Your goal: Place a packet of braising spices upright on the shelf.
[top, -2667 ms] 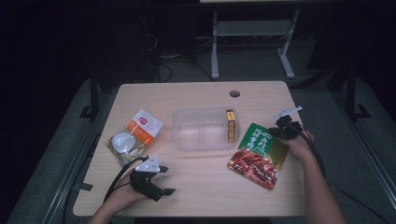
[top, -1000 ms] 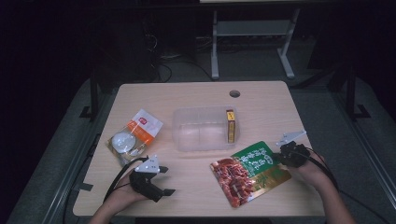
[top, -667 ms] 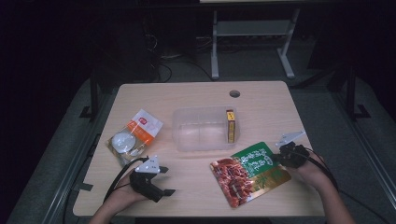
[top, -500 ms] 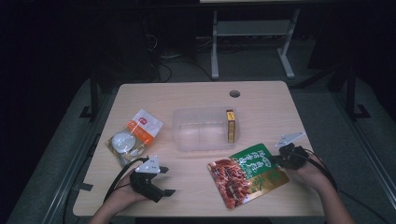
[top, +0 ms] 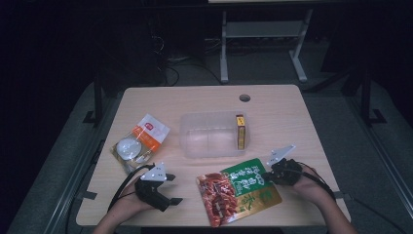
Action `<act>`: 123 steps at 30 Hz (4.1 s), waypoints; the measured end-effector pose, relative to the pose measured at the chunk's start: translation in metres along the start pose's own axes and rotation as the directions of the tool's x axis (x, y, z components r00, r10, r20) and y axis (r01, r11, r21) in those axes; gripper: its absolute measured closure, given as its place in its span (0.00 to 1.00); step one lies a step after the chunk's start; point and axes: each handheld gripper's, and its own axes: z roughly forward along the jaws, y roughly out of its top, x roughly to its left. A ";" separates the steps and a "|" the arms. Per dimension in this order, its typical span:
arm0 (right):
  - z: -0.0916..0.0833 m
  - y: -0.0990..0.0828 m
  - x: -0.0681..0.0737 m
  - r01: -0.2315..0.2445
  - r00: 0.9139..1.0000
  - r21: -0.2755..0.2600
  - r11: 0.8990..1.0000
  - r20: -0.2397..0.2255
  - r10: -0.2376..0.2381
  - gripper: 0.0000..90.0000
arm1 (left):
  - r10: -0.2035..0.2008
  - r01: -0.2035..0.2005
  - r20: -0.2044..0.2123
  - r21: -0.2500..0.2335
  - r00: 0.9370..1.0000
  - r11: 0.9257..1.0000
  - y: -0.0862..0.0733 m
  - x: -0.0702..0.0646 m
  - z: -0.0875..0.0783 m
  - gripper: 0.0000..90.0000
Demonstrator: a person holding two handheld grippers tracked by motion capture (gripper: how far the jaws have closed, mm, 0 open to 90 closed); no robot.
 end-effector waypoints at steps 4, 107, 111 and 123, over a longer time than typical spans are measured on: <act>0.009 0.012 0.011 0.060 0.998 -0.002 0.998 -0.019 -0.060 1.00 | 0.002 -0.002 0.003 0.000 1.000 1.000 0.000 0.000 0.000 0.16; -0.027 -0.028 0.031 -0.145 0.984 -0.274 0.951 0.061 0.167 0.32 | 0.060 -0.063 0.041 0.064 0.997 0.996 0.068 -0.023 0.073 0.99; -0.028 -0.029 0.030 -0.151 0.984 -0.278 0.949 0.052 0.171 0.32 | 0.037 -0.038 0.050 0.009 0.998 0.999 0.069 -0.021 0.066 0.99; -0.030 -0.028 0.032 -0.142 0.988 -0.303 0.942 0.015 0.154 0.31 | -0.043 0.044 0.010 -0.175 0.999 0.984 0.067 -0.002 0.020 1.00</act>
